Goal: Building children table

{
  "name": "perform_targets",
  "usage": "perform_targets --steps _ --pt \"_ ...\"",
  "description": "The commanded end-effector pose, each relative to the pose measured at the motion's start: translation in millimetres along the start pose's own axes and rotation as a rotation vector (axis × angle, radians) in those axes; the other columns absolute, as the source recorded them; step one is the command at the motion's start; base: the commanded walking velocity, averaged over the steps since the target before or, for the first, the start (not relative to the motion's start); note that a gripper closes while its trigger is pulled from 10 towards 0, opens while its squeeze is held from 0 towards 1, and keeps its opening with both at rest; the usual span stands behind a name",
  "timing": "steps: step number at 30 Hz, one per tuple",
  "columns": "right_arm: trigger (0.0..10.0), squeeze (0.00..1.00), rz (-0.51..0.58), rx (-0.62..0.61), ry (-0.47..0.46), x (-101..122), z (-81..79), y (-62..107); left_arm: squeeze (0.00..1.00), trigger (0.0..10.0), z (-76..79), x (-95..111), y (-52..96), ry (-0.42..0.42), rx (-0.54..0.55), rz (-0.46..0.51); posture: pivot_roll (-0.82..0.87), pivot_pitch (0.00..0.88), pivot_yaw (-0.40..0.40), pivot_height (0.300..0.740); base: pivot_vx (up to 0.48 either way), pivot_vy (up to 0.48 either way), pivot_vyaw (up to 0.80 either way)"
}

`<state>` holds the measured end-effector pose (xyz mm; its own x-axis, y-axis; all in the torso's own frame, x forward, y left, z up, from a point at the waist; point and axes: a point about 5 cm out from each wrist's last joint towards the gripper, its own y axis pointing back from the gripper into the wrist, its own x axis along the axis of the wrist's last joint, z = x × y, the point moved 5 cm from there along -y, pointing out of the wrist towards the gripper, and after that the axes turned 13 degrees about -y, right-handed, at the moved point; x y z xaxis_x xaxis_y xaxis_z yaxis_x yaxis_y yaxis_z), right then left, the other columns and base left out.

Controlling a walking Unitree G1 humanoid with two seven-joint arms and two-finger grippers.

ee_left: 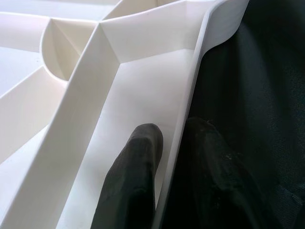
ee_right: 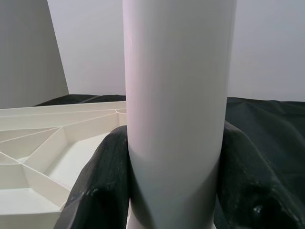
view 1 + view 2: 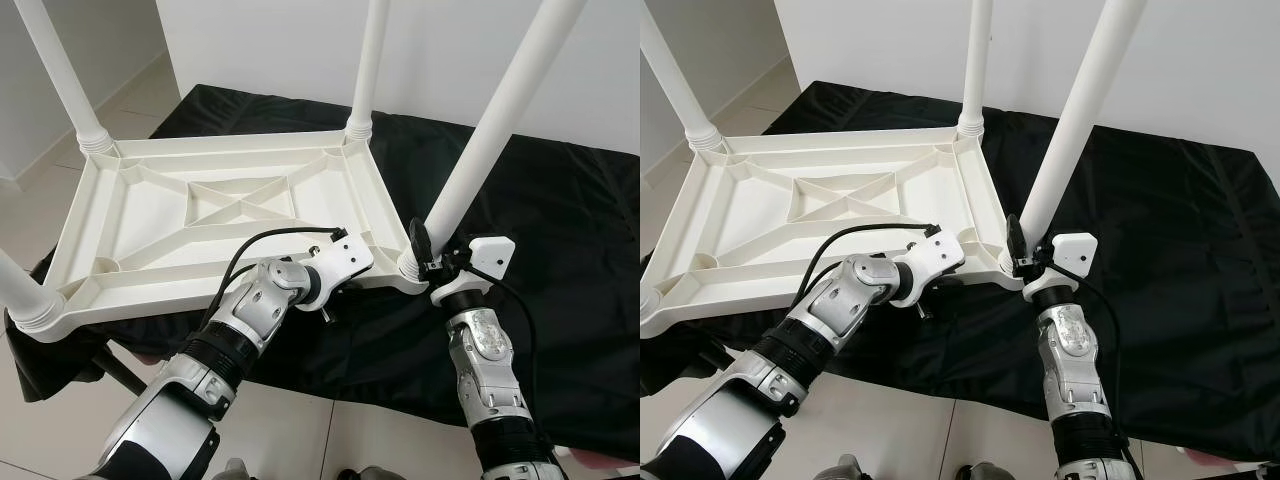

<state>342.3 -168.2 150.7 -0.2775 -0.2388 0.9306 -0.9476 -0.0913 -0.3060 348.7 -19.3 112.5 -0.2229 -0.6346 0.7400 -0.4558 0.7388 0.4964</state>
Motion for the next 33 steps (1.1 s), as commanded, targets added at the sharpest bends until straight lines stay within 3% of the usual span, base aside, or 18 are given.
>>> perform_targets --steps 1,28,33 --pt "10.0 0.00 -0.154 -0.179 0.037 -32.6 38.6 23.5 0.00 10.0 -8.5 26.1 6.3 -0.075 0.011 0.072 -0.09 0.031 0.013 0.740 0.000 0.000 0.00" --pt "10.0 0.00 -0.104 -0.290 0.070 -21.5 30.0 22.0 0.00 10.0 -8.2 26.8 6.8 -0.076 0.009 0.072 -0.08 0.037 0.014 0.740 0.000 0.000 0.00" --pt "10.0 0.00 -0.076 -0.355 0.100 -16.3 30.7 24.7 0.00 10.0 -8.0 26.7 7.1 -0.075 0.009 0.071 -0.08 0.040 0.014 0.740 0.000 0.000 0.00"
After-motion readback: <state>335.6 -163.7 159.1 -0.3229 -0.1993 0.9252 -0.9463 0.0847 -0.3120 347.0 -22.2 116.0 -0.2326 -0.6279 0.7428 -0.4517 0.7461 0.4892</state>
